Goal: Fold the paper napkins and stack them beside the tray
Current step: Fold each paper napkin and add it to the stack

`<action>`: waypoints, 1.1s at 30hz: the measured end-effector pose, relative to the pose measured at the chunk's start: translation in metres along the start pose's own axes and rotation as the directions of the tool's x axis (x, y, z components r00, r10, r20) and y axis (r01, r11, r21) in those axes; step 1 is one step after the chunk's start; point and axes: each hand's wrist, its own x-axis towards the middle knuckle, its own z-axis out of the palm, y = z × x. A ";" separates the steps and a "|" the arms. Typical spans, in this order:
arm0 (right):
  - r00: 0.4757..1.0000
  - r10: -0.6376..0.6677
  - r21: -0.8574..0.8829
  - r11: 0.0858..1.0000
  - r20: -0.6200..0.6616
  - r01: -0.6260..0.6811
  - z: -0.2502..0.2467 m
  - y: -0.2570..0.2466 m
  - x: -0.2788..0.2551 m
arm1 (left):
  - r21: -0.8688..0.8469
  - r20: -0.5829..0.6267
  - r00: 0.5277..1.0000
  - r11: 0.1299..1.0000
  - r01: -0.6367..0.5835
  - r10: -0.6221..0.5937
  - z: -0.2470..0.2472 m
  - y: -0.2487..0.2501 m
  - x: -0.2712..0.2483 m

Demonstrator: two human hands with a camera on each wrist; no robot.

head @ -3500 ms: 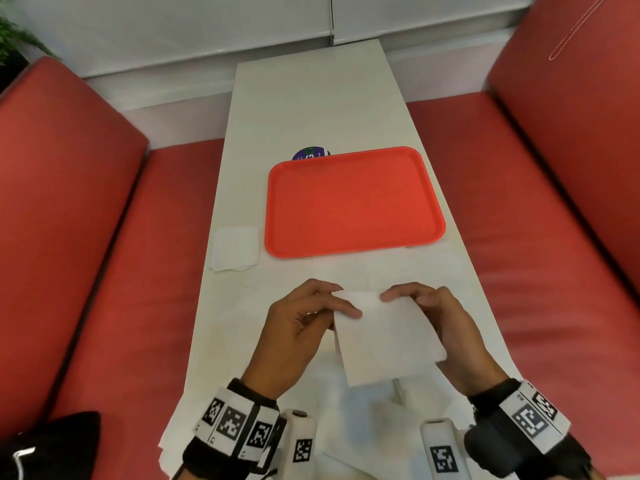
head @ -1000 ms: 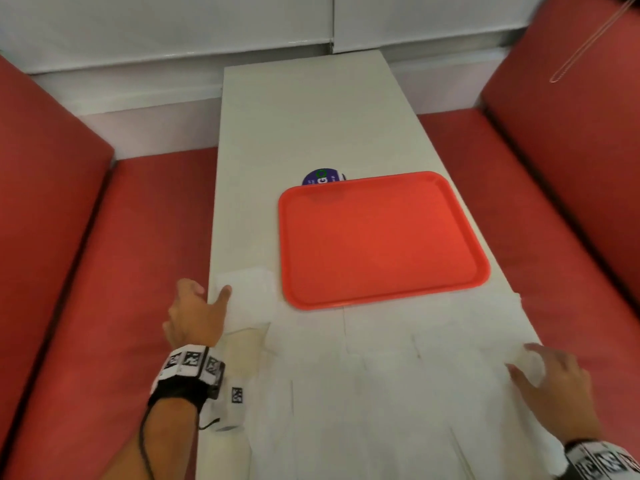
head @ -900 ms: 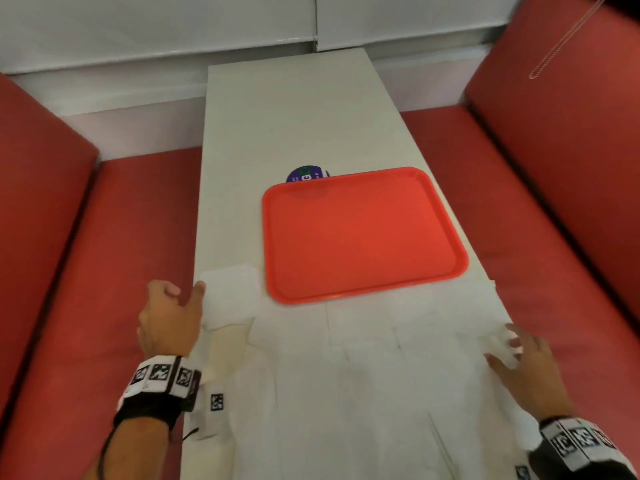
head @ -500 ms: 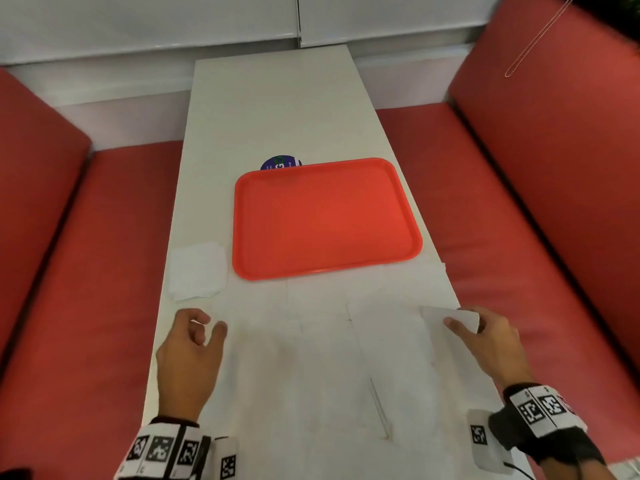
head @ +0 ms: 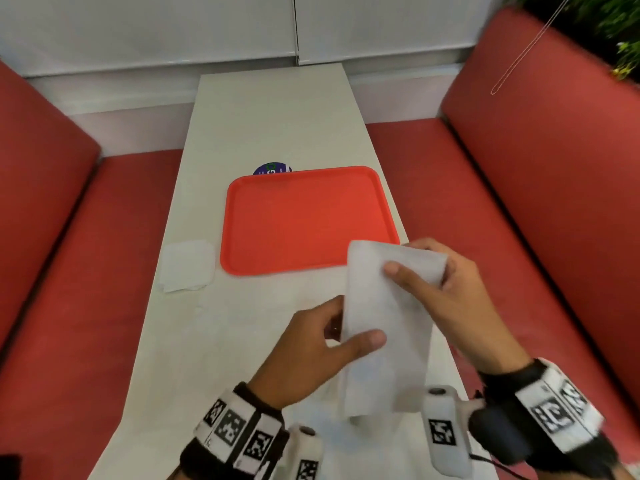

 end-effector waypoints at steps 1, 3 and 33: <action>1.000 0.025 0.050 0.998 -0.001 -0.025 0.005 0.002 0.003 | -0.065 -0.048 0.998 0.998 0.028 -0.031 0.001 0.003 0.001; 0.993 0.109 0.173 0.978 0.053 -0.117 0.013 0.010 0.003 | -0.138 -0.171 0.983 0.990 0.042 -0.065 -0.002 0.005 -0.001; 0.974 0.227 0.153 0.962 0.007 -0.225 0.044 0.044 -0.032 | -0.372 -0.275 0.940 0.924 0.088 -0.200 -0.032 -0.001 -0.022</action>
